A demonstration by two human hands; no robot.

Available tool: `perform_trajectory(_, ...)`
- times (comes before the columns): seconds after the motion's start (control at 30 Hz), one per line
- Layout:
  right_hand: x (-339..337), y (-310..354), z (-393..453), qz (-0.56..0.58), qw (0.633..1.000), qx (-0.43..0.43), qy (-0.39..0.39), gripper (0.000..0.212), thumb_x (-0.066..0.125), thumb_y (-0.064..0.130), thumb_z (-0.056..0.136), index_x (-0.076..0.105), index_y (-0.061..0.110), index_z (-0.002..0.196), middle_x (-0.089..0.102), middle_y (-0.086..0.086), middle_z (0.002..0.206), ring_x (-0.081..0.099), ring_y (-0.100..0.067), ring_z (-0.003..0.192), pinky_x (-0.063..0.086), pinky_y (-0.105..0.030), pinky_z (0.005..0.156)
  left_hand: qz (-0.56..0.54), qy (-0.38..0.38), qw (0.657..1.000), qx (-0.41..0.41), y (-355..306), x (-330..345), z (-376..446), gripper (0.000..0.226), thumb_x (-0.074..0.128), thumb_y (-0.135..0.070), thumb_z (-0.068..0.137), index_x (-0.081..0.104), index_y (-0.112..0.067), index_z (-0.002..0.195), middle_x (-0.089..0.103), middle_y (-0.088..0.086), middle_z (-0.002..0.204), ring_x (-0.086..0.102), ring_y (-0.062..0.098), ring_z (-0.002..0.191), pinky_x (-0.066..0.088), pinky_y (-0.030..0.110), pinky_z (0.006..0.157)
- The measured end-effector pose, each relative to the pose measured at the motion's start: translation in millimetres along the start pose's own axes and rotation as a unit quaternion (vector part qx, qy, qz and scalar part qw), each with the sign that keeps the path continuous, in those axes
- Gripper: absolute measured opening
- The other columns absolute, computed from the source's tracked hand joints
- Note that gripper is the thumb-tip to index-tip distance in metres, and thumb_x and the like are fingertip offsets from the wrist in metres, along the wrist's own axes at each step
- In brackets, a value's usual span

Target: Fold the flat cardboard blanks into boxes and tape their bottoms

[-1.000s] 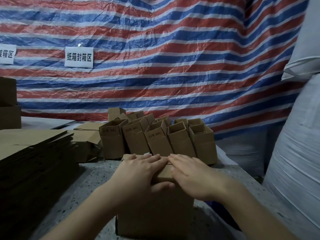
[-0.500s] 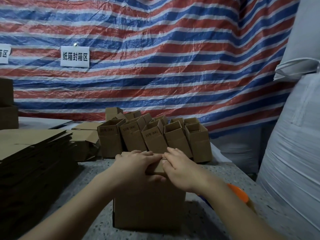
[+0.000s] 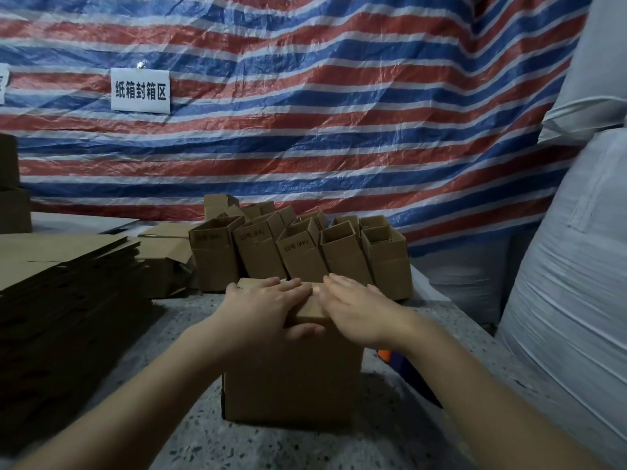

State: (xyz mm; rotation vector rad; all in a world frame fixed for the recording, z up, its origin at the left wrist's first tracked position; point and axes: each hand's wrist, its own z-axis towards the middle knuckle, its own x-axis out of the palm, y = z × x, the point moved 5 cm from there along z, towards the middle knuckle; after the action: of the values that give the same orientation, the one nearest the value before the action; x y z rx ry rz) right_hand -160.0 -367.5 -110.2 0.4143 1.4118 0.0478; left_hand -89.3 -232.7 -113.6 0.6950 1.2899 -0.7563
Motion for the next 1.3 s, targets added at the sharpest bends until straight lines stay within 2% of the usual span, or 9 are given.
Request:
perform_trajectory(0.1, -24, -22, 4, 0.117, 0.987, 0.039, -0.101, 0.068, 0.020, 0.068, 0.099, 0.035, 0.029, 0.153, 0.036, 0.006, 0.159, 0.032, -0.017, 0.147, 0.024, -0.051, 0.121, 0.000, 0.001, 1.000, 0.000, 1, 2, 1, 0.093, 0.011, -0.088, 0.069, 0.007, -0.048, 0.153, 0.013, -0.018, 0.163, 0.016, 0.017, 0.150, 0.023, 0.065, 0.113)
perform_trajectory(0.17, -42, -47, 7, 0.077, 0.979, 0.085, -0.167, 0.045, 0.031, 0.051, 0.104, 0.060, 0.020, 0.120, 0.061, -0.005, 0.124, 0.059, -0.021, 0.111, 0.048, -0.049, 0.101, -0.006, -0.001, 1.000, 0.000, 1, 3, 0, 0.094, 0.009, -0.089, 0.068, 0.007, -0.048, 0.152, 0.013, -0.018, 0.163, 0.015, 0.018, 0.150, 0.022, 0.065, 0.113)
perform_trajectory(0.23, -47, -75, 11, -0.011, 0.979, 0.151, -0.135, 0.034, 0.037, 0.038, 0.103, 0.060, 0.013, 0.104, 0.061, -0.007, 0.098, 0.060, -0.020, 0.087, 0.054, -0.043, 0.084, -0.010, 0.003, 1.000, 0.001, 1, 3, 0, 0.094, 0.008, -0.089, 0.068, 0.006, -0.048, 0.152, 0.012, -0.019, 0.163, 0.015, 0.017, 0.150, 0.019, 0.067, 0.114)
perform_trajectory(0.37, -17, -119, 5, -0.150, 0.948, 0.265, 0.090, 0.044, 0.044, 0.047, 0.101, 0.059, 0.012, 0.123, 0.056, 0.000, 0.091, 0.060, -0.018, 0.087, 0.050, -0.034, 0.078, 0.001, 0.004, 1.000, 0.010, 0, 2, 2, 0.090, 0.010, -0.087, 0.072, 0.008, -0.047, 0.153, 0.013, -0.020, 0.162, 0.014, 0.016, 0.151, -0.001, 0.071, 0.113)
perform_trajectory(0.43, -2, -135, -3, -0.185, 0.931, 0.287, 0.128, 0.053, 0.047, 0.057, 0.098, 0.061, 0.013, 0.123, 0.058, 0.000, 0.096, 0.058, -0.017, 0.086, 0.047, -0.032, 0.077, 0.007, -0.012, 1.000, 0.024, -1, 2, 3, 0.086, 0.013, -0.085, 0.077, 0.010, -0.046, 0.153, 0.016, -0.017, 0.162, 0.015, 0.017, 0.150, -0.004, 0.064, 0.116)
perform_trajectory(0.57, 19, -164, -18, -0.188, 0.929, 0.311, 0.076, 0.059, 0.055, 0.068, 0.089, 0.060, 0.018, 0.120, 0.062, 0.001, 0.101, 0.062, -0.017, 0.094, 0.052, -0.030, 0.081, -0.004, -0.022, 0.999, 0.031, -1, 3, 1, 0.094, 0.009, -0.086, 0.072, 0.009, -0.041, 0.155, 0.016, -0.012, 0.163, 0.016, 0.019, 0.150, 0.011, 0.043, 0.121)
perform_trajectory(1.07, 40, -175, -41, -0.170, 0.952, 0.250, -0.040, 0.040, 0.056, 0.063, 0.089, 0.057, 0.024, 0.077, 0.061, 0.007, 0.075, 0.058, -0.009, 0.066, 0.039, -0.026, 0.050, -0.003, -0.054, 0.998, 0.037, 1, 7, 2, 0.100, 0.003, -0.089, 0.068, 0.011, -0.041, 0.155, 0.019, -0.013, 0.162, 0.019, 0.019, 0.150, 0.018, 0.043, 0.119)
perform_trajectory(1.2, 7, -166, -36, 0.032, 0.962, 0.238, -0.131, 0.039, 0.060, 0.056, 0.093, 0.064, 0.019, 0.083, 0.069, 0.001, 0.074, 0.065, -0.013, 0.065, 0.043, -0.026, 0.052, -0.002, -0.069, 0.997, 0.036, 0, 9, 2, 0.093, 0.009, -0.088, 0.074, 0.013, -0.041, 0.154, 0.023, -0.012, 0.161, 0.021, 0.020, 0.149, 0.020, 0.043, 0.118)
perform_trajectory(1.3, -39, -133, -36, 0.309, 0.917, 0.169, -0.188, 0.044, 0.067, 0.049, 0.089, 0.071, 0.006, 0.092, 0.076, -0.010, 0.075, 0.072, -0.022, 0.063, 0.052, -0.029, 0.052, -0.004, -0.070, 0.997, 0.037, 1, 9, 2, 0.102, -0.001, -0.091, 0.066, 0.014, -0.041, 0.153, 0.023, -0.012, 0.161, 0.022, 0.021, 0.149, 0.020, 0.044, 0.119)
